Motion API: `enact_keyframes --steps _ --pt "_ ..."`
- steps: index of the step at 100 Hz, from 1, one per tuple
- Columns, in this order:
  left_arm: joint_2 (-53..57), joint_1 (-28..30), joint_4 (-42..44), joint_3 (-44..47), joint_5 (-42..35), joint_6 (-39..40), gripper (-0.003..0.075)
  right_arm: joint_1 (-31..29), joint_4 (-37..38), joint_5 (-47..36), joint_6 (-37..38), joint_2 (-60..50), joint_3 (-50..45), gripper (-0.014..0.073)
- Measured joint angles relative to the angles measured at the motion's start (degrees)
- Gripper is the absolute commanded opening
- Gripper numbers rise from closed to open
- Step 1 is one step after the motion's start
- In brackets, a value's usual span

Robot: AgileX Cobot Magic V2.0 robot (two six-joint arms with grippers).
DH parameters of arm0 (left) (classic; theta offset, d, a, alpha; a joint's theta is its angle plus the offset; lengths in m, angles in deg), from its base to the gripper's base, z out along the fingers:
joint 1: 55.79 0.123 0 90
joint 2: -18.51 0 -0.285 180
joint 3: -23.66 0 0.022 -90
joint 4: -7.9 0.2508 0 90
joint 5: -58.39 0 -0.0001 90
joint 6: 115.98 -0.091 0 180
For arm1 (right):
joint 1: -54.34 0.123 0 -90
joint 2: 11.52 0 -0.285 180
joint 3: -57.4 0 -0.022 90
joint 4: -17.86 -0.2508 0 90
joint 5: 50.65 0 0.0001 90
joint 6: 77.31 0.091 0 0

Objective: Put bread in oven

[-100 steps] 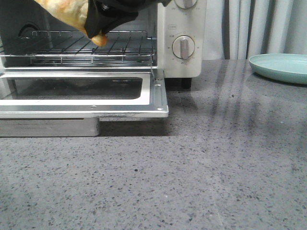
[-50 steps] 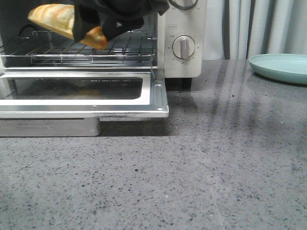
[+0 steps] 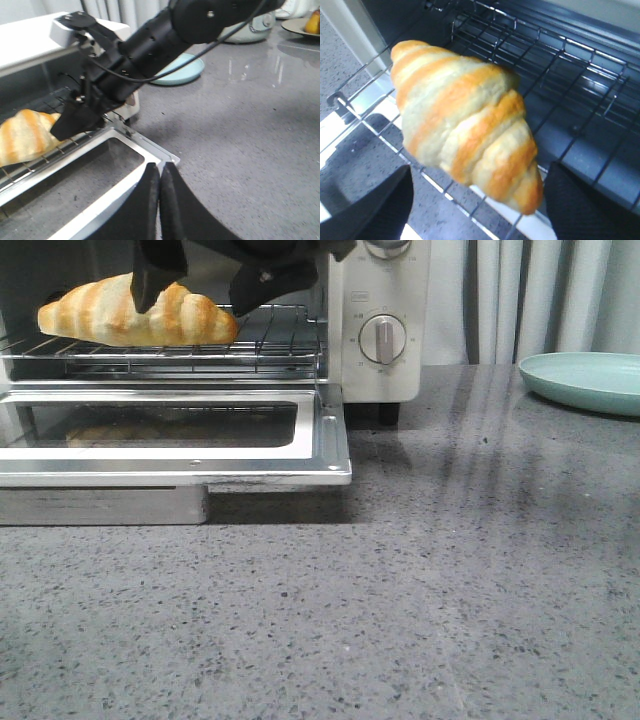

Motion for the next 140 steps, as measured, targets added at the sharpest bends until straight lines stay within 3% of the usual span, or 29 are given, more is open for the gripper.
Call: enact_keyframes --steps 9,21,33,53,83,112,140 --pt "0.0 0.0 0.32 0.0 -1.86 0.11 -0.0022 0.54 -0.46 2.71 -0.01 -1.43 0.0 0.0331" --pt "0.38 0.0 0.88 0.0 -4.84 0.21 -0.0022 3.12 -0.13 5.63 -0.01 -3.8 -0.12 0.0095" --pt "1.84 0.0 2.38 0.0 -7.9 0.42 -0.0022 7.69 1.59 5.9 -0.01 -6.41 -1.75 -0.0075" --pt "5.07 0.0 10.83 0.14 -9.72 5.24 -0.0022 14.38 7.23 5.79 0.02 -14.57 -8.5 -0.0048" --pt "14.82 0.0 32.94 6.61 -9.91 28.73 -0.0022 12.19 19.06 4.37 0.02 -45.35 -25.97 -0.0048" --pt "17.93 0.0 33.63 12.61 -9.7 32.49 -0.0021 5.26 26.9 8.75 0.63 -76.93 -44.4 -0.0048" --pt "17.93 0.0 33.39 14.13 -9.93 32.7 -0.0021 3.67 27.23 17.49 1.62 -88.0 -49.19 -0.0048"
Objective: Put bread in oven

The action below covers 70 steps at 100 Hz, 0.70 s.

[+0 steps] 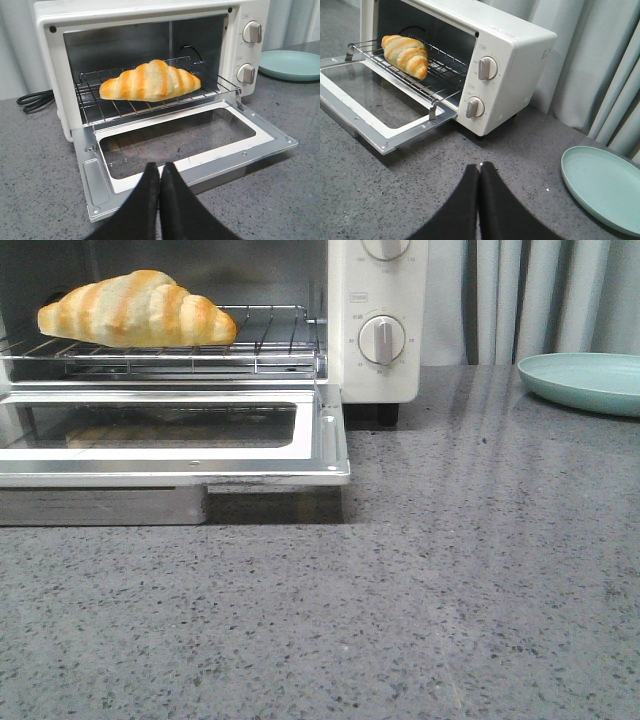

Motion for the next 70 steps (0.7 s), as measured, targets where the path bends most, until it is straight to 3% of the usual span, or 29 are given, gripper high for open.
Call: enact_keyframes --steps 70 --pt "0.0 0.0 -0.13 0.0 -0.11 0.0 -0.0021 0.0 0.13 0.15 0.21 -0.7 -0.13 -0.0048"
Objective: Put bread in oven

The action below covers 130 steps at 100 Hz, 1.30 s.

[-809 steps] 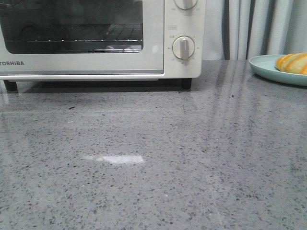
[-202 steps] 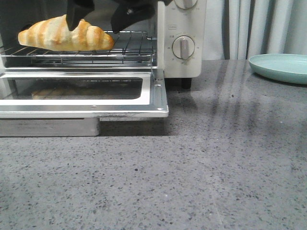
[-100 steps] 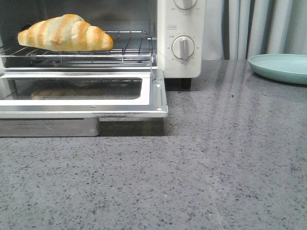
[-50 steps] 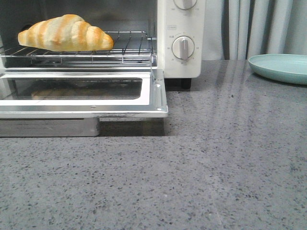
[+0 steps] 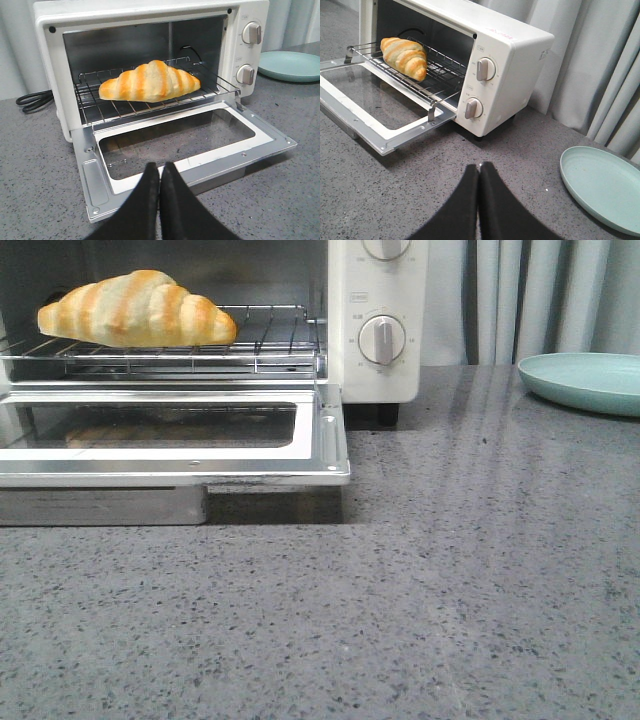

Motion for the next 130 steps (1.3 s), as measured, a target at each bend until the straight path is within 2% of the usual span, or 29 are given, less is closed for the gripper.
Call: enact_keyframes --steps 18,42,68,79,93,101,130 --pt "0.0 0.0 -0.49 1.3 -1.33 0.1 -0.0021 0.0 0.0 0.0 0.0 0.0 0.0 -0.0048" --pt "1.18 0.0 -0.12 10.57 -7.86 0.1 -0.0021 0.0 0.0 0.0 0.0 0.0 0.0 -0.0048" --pt "3.12 4.05 1.91 24.54 -27.48 1.19 -0.0021 0.0 0.0 0.09 0.11 0.0 0.0 -0.0048" --pt "3.12 8.02 1.91 24.65 -26.92 3.12 -0.0021 0.0 0.0 0.24 0.11 0.0 0.0 -0.0048" --pt "3.12 11.71 1.91 24.65 -19.38 3.81 -0.0021 0.0 0.0 0.28 0.11 0.0 0.0 -0.0048" --pt "3.12 12.21 1.91 24.65 -16.59 3.83 -0.0021 0.0 0.0 0.28 0.11 0.0 0.0 -0.0048" --pt "3.12 12.34 1.91 24.65 -16.49 3.92 -0.0021 0.0 0.0 0.51 0.11 0.0 -0.13 -0.0048"
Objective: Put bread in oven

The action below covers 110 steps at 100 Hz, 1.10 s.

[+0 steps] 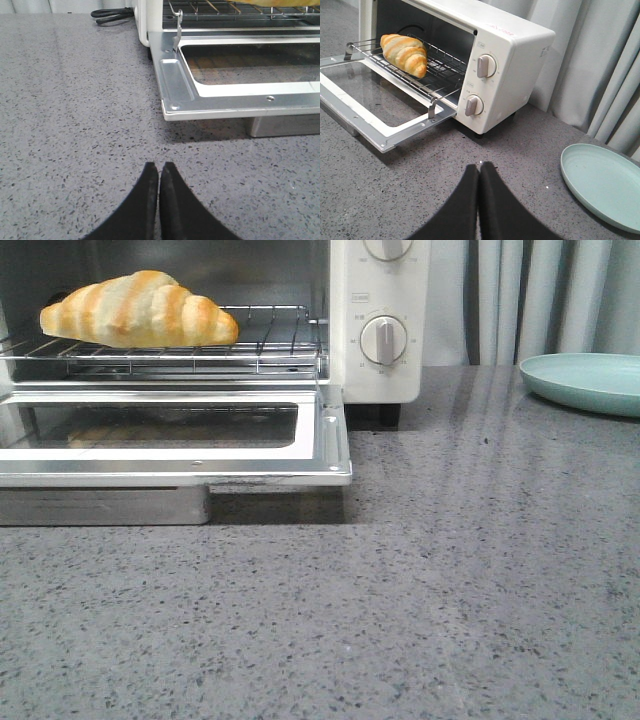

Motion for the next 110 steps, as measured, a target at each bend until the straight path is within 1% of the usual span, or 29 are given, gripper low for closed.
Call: enact_keyframes --steps 86,101,110 --pt "0.0 0.0 0.0 0.0 0.13 0.14 -0.0021 0.0 0.12 0.04 0.0 0.0 -0.35 -0.0048" --pt "0.0 0.0 0.0 0.0 0.13 0.14 -0.0021 -0.46 2.73 3.12 0.0 0.0 -3.52 -0.0048" --pt "0.0 0.0 0.0 0.0 0.13 0.14 -0.0021 -2.64 4.23 1.54 0.0 0.0 -7.63 -0.0048"
